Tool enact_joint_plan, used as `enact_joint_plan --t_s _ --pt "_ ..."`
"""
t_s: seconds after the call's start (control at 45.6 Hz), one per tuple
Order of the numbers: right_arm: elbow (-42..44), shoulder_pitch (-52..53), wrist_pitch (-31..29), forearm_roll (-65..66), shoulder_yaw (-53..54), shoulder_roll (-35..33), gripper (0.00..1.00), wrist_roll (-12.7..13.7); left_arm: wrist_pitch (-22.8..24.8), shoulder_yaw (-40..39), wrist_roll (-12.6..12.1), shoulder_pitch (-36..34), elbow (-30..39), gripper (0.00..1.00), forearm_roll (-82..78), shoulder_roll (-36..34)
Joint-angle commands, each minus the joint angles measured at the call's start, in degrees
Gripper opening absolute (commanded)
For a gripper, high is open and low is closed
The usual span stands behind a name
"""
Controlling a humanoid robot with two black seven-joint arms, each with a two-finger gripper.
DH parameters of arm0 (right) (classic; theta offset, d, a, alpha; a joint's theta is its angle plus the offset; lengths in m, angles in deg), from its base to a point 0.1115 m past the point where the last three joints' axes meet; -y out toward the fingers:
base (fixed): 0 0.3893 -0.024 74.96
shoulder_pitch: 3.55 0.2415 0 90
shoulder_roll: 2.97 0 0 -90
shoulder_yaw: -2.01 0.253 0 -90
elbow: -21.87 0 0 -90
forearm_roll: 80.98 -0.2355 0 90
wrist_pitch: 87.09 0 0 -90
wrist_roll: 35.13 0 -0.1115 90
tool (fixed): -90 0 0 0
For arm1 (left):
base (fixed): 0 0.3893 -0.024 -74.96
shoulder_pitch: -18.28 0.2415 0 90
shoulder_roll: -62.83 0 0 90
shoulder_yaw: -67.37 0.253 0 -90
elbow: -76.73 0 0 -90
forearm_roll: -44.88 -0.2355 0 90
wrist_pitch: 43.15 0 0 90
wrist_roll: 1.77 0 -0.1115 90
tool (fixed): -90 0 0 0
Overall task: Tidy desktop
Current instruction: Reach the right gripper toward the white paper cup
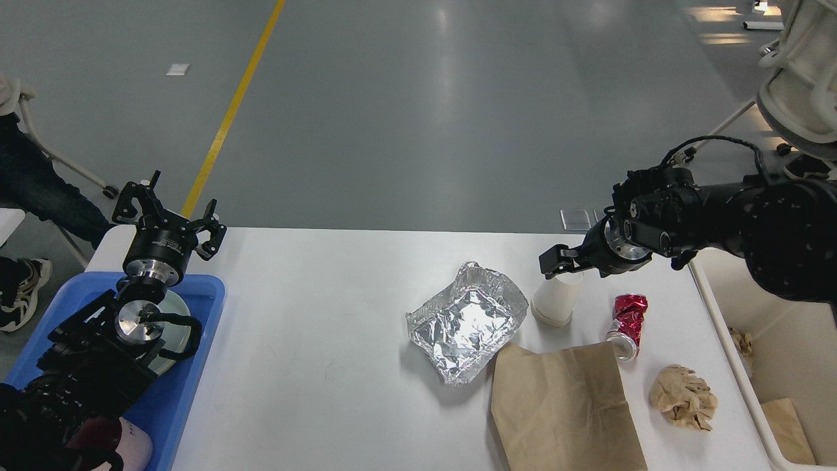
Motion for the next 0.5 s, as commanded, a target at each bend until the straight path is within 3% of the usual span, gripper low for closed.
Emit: enact_joint_plan --t_s 0.0,0.219,0.482 --pt "4.97 -3.43 0.38 0.0 0.58 0.23 1.0 0.09 0.0 0.0 0.0 0.09 0.0 0.96 0.0 0.0" --pt "8.49 -6.77 0.81 0.0 0.67 1.28 1.0 0.09 0.0 0.0 0.0 0.01 0.0 0.96 0.0 0.0" --pt "10.08 -9.32 5.47 0.0 0.67 2.08 1.0 0.35 0.0 0.0 0.0 0.01 0.0 0.96 0.0 0.0"
